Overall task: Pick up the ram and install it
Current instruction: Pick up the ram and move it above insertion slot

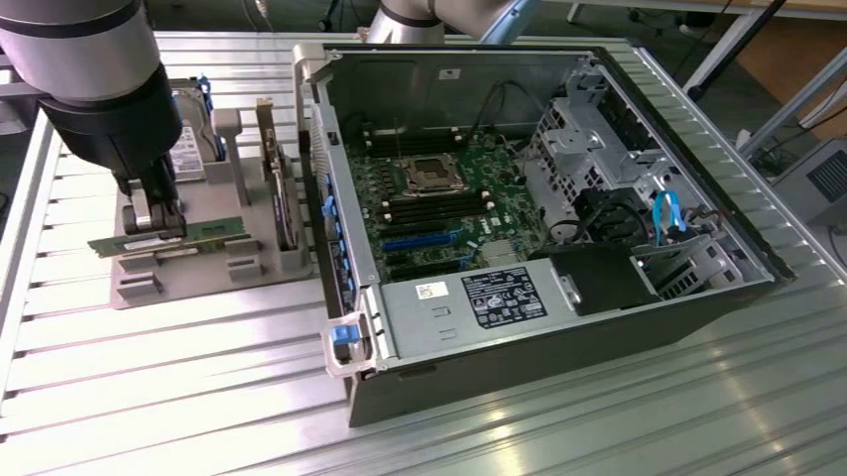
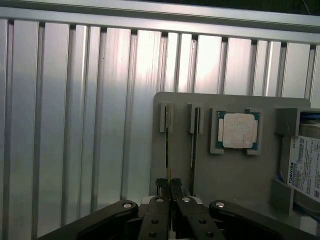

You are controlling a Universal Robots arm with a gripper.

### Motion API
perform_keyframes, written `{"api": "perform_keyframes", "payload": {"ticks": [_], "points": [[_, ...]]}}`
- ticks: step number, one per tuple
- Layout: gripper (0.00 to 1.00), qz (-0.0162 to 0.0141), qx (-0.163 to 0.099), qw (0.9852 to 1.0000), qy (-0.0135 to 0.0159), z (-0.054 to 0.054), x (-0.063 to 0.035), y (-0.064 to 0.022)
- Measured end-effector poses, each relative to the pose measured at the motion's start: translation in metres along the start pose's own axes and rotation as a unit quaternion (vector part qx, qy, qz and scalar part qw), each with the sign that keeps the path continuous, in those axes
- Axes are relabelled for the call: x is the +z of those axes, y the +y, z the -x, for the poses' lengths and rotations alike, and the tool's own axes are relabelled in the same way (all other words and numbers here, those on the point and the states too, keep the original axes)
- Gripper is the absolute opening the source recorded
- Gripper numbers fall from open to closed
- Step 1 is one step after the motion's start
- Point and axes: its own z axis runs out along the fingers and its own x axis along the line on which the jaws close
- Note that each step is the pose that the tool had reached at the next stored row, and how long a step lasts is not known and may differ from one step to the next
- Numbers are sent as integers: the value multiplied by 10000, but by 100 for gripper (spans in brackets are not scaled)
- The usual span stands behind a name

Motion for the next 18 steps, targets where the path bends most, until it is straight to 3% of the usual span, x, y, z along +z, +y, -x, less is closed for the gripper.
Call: {"api": "perform_keyframes", "payload": {"ticks": [18], "points": [[12, -1, 0, 10000, 0, 2, -160, 2]]}}
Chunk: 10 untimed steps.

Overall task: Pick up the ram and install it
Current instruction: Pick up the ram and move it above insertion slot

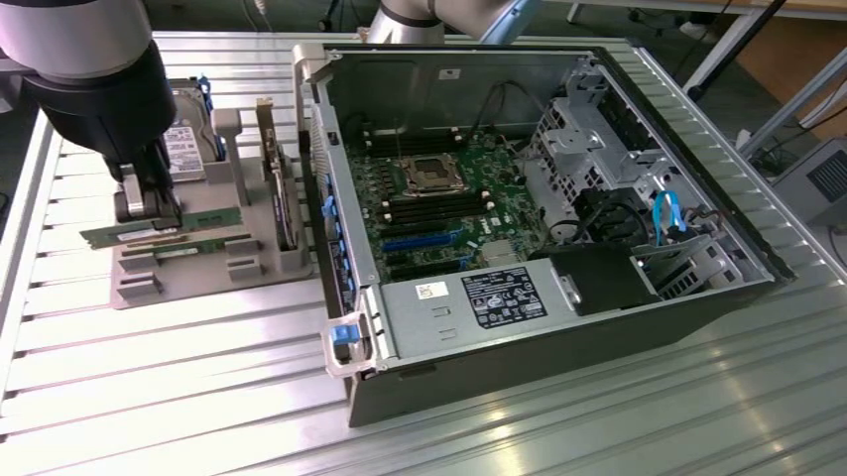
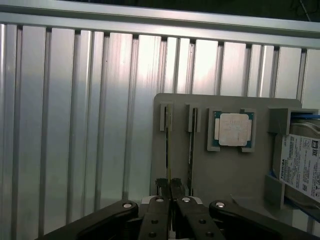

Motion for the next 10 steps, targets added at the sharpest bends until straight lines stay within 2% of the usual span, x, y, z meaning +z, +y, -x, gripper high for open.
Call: {"api": "perform_keyframes", "payload": {"ticks": [10], "points": [[12, 0, 0, 10000, 0, 1, -84, 1]]}}
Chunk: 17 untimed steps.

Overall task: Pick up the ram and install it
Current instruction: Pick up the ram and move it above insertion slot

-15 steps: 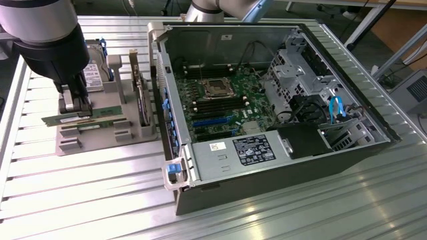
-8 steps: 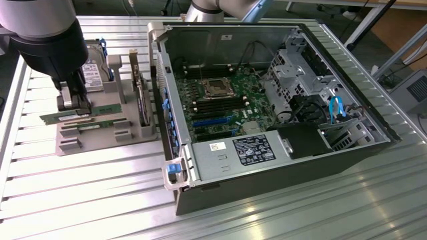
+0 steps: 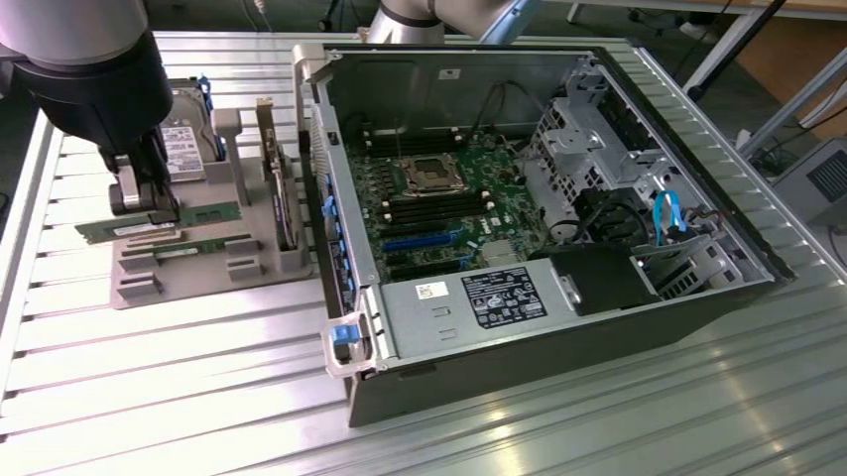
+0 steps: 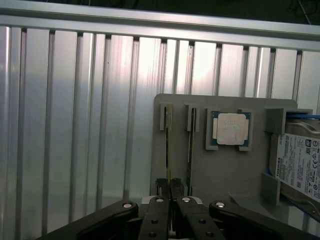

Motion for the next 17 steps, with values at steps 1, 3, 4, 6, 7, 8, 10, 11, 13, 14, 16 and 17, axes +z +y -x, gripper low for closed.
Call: {"api": "perform_keyframes", "payload": {"ticks": [1, 3, 4, 6, 7, 8, 10, 11, 13, 14, 16, 17], "points": [[12, 0, 0, 10000, 0, 0, -4, 0], [12, 0, 0, 10000, 0, 0, -10, 0], [12, 0, 0, 10000, 0, 0, -13, 0], [12, 0, 0, 10000, 0, 0, -19, 0], [12, 0, 0, 10000, 0, 0, -23, 0], [12, 1, 0, 10000, 0, 0, -28, 0], [12, 1, 0, 10000, 0, 0, -37, 1], [12, 1, 0, 10000, 1, 1, -44, 1], [12, -1, 0, 10000, -1, 1, -57, 0], [12, 0, 0, 10000, 0, 1, -63, 1], [12, 0, 0, 10000, 0, 1, -70, 1], [12, 0, 0, 10000, 0, 1, -74, 1]]}}
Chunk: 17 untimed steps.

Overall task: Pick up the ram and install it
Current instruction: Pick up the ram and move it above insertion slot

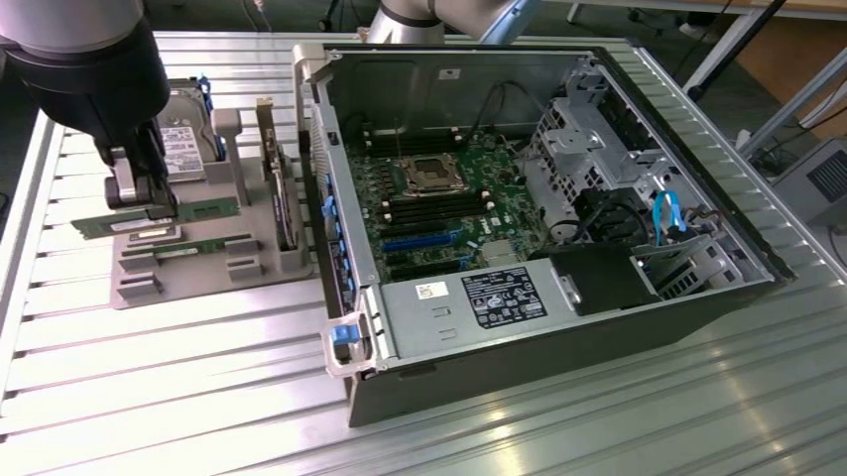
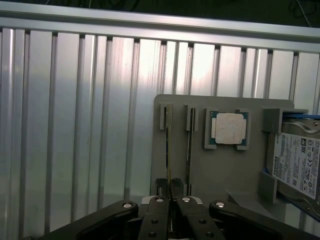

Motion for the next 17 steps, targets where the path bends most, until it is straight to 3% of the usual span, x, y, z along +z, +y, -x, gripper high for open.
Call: {"api": "perform_keyframes", "payload": {"ticks": [12, 14, 15, 17], "points": [[12, 0, 0, 10000, 0, 1, -55, 1], [12, 0, 0, 10000, 0, 1, -115, 2], [12, -1, 0, 10000, 0, 3, -234, 3], [12, 0, 0, 10000, 0, 3, -246, 3]]}}
